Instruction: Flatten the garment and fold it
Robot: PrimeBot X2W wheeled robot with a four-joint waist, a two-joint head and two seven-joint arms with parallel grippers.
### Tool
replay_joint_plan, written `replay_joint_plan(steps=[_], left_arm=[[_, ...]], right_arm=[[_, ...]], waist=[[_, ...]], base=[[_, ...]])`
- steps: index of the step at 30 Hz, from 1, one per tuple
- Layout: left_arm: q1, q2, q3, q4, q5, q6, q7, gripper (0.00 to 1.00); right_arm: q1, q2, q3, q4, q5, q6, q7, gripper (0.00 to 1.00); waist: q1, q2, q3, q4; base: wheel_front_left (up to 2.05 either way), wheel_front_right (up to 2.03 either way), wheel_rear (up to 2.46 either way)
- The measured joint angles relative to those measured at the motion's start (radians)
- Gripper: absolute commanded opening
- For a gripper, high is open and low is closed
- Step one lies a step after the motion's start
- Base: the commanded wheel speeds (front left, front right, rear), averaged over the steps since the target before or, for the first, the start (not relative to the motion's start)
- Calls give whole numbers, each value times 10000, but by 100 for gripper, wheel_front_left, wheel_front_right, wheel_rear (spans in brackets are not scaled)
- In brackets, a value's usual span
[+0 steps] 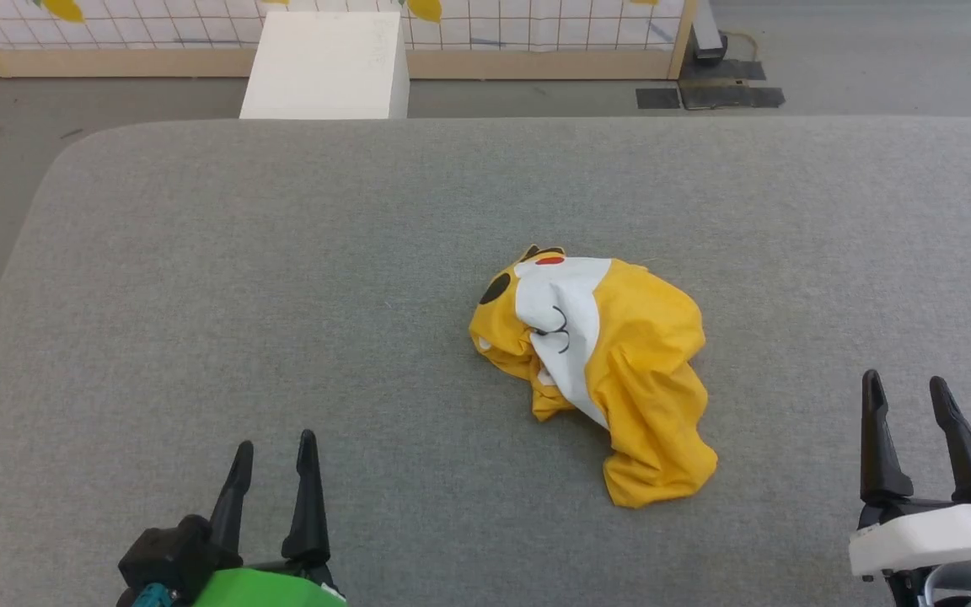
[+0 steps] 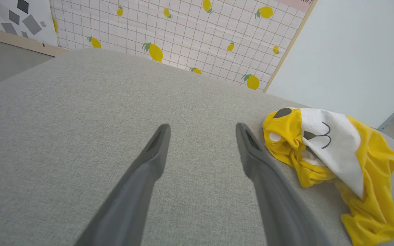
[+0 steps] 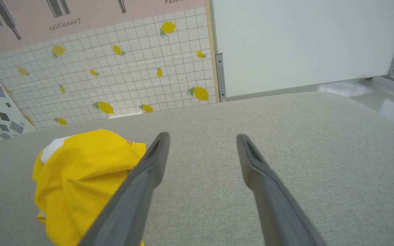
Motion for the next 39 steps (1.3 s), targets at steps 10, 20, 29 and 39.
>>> replay_joint_plan(steps=[10,20,29,39], left_arm=[[-80,-725,581,276,848,-1014,-2,100],[-393,-1003,640,899,1141,-1569,-2,100],[-467,-1055,585,1298,1193,-1733,0,100],[-448,-1062,786,1244,1116,-1693,0,100]], right_arm=[[-935,-31,978,-199,-711,0,2928,100],[-2046,-1902,3003,1072,324,0,5641,100],[-3132,-2280,4117,3396,1131,0,5302,100],[-3893,-2368,4426,3808,1492,0,4328,0]], waist=[[0,0,91,352],[0,0,381,910],[1,0,402,1465],[0,0,219,1217]], base=[[0,0,0],[0,0,0],[0,0,0],[0,0,0]])
